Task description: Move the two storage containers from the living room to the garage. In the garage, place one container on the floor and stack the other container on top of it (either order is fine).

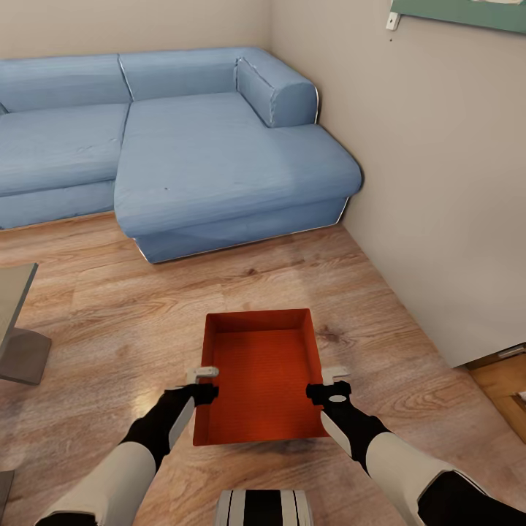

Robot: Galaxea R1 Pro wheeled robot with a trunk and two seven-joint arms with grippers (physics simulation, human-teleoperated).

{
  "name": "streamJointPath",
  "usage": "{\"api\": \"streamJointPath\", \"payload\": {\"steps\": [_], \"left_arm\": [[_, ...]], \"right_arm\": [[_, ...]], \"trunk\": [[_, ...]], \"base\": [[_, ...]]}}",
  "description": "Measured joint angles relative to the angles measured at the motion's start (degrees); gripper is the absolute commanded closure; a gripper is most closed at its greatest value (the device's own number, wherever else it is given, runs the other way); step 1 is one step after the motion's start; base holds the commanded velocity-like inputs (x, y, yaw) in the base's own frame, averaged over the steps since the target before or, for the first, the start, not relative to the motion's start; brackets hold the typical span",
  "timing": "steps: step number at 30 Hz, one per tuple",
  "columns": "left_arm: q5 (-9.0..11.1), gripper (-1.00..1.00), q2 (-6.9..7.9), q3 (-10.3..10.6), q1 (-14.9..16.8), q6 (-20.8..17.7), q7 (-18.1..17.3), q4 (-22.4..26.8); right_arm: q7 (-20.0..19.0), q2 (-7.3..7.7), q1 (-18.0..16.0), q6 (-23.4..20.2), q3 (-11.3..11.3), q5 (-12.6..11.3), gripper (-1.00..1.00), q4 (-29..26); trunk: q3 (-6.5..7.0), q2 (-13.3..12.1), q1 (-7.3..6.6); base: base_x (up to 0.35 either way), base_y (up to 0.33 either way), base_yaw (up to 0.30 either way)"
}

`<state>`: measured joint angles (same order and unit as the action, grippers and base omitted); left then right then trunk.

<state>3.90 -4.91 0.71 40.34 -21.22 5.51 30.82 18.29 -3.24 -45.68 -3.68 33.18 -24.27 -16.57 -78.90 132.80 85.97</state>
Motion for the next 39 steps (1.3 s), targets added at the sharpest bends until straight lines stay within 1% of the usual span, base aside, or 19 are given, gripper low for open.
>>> {"api": "streamJointPath", "payload": {"steps": [2, 6, 23, 24, 25, 28, 29, 31, 39], "left_arm": [[0.2, -1.0, 0.06, 0.0, 0.0, 1.5, 0.0, -0.7], [0.1, -1.0, 0.01, 0.0, 0.0, 2.1, 0.0, -1.9], [0.2, -1.0, 0.08, -0.1, 0.0, 1.6, 0.1, -2.3], [0.2, -1.0, 0.08, -0.1, 0.0, 1.6, 0.1, -2.3], [0.2, 1.0, 0.08, -0.1, 0.0, 1.5, 0.0, -2.3], [0.3, 1.0, 0.21, -0.1, 0.0, 1.4, 0.1, -2.6], [1.0, 1.0, 0.21, 0.0, 0.0, 1.5, 0.0, -2.7], [1.3, 1.0, 0.25, 0.1, 0.0, 1.7, -0.1, -2.8], [0.9, 1.0, 0.12, 0.0, 0.0, 1.8, 0.0, -2.7]], "right_arm": [[0.0, -0.03, 0.0, 0.0, 0.0, 0.0, -1.0, 0.0], [0.0, -0.04, 0.0, 0.0, 0.0, 0.0, -1.0, 0.0], [0.0, 0.04, 0.0, -0.6, 0.0, 0.0, -1.0, 0.0], [0.0, 0.04, 0.0, -0.6, 0.0, -0.1, 1.0, 0.0], [0.0, 0.04, 0.0, -0.6, 0.0, -0.1, 1.0, 0.0], [0.0, 0.04, 0.0, -0.7, 0.0, -0.2, 1.0, 0.0], [-0.1, 0.02, 0.0, -0.8, 0.1, -0.2, 1.0, 0.0], [-0.1, 0.02, 0.0, -0.7, 0.2, 0.0, 1.0, -0.1], [-0.3, 0.1, 0.0, -0.6, 0.4, -0.3, 1.0, -0.1]], "trunk": [[0.0, 0.0, 0.0], [0.0, 0.0, 0.0], [0.0, 0.0, 0.0], [0.0, 0.0, 0.0], [0.0, 0.0, 0.0], [0.0, 0.0, 0.0], [0.0, 0.0, 0.0], [0.01, 0.0, -0.01], [0.0, 0.0, 0.0]], "base": [[0.0, 0.0, 0.0], [0.0, 0.0, 0.0], [0.0, 0.0, 0.0], [0.0, 0.0, 0.0], [0.0, 0.0, 0.0], [0.0, 0.0, 0.0], [0.0, 0.0, 0.0], [0.0, 0.0, 0.0], [0.0, 0.0, 0.0]]}}
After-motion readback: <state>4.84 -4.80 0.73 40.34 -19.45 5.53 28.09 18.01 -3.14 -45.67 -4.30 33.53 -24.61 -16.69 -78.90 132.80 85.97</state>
